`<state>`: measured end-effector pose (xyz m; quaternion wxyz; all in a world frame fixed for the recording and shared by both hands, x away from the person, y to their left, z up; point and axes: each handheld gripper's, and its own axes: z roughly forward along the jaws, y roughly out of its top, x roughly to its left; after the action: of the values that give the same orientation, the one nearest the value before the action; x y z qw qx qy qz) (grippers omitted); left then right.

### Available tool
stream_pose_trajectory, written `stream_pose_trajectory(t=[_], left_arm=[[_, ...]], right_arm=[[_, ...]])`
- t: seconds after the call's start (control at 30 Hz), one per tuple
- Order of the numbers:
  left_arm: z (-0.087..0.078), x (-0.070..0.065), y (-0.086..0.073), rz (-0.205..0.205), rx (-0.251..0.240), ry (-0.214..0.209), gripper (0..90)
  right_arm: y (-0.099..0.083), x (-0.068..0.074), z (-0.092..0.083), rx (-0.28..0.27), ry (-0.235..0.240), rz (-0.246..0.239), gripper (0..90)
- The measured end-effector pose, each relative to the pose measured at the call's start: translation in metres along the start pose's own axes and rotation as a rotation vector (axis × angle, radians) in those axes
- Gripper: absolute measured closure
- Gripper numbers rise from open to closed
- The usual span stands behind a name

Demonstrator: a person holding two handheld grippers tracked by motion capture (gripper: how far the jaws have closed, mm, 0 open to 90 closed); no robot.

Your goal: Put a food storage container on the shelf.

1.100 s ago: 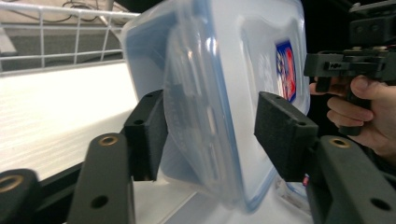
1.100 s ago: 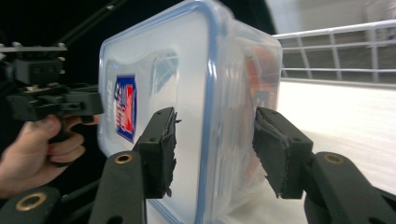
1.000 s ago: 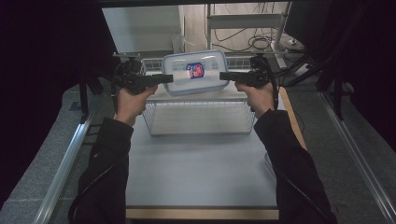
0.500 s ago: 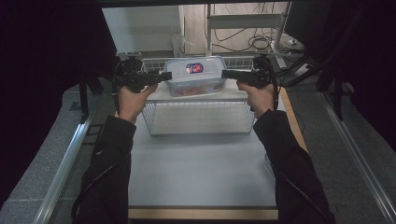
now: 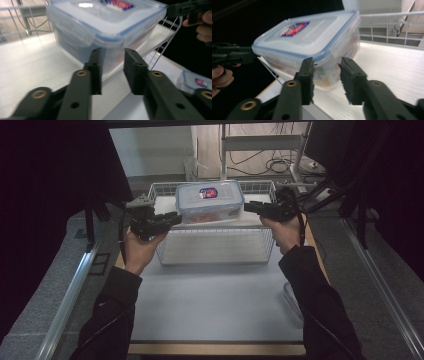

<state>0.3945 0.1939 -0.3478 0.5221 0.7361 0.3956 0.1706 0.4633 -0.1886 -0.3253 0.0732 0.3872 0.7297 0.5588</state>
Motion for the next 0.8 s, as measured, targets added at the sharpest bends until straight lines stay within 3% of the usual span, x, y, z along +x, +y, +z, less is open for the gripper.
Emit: stream_pose_trajectory(t=[0.23, 0.43, 0.63, 0.8], left_arm=[[0.013, 0.008, 0.002, -0.047, 0.023, 0.028, 76.2], [0.017, 0.013, 0.004, -0.076, 0.016, 0.028, 76.5], [0.012, 0.009, 0.001, -0.054, 0.004, 0.026, 70.7], [0.007, 0.002, -0.005, -0.031, 0.001, 0.037, 58.6]], right_arm=[[-0.007, 0.011, 0.008, 0.045, -0.043, -0.078, 67.3], [-0.008, 0.012, 0.012, 0.037, -0.061, -0.078, 68.0], [-0.01, 0.016, 0.008, 0.031, -0.08, -0.111, 66.6], [-0.013, 0.021, 0.004, 0.024, -0.078, -0.129, 57.6]])
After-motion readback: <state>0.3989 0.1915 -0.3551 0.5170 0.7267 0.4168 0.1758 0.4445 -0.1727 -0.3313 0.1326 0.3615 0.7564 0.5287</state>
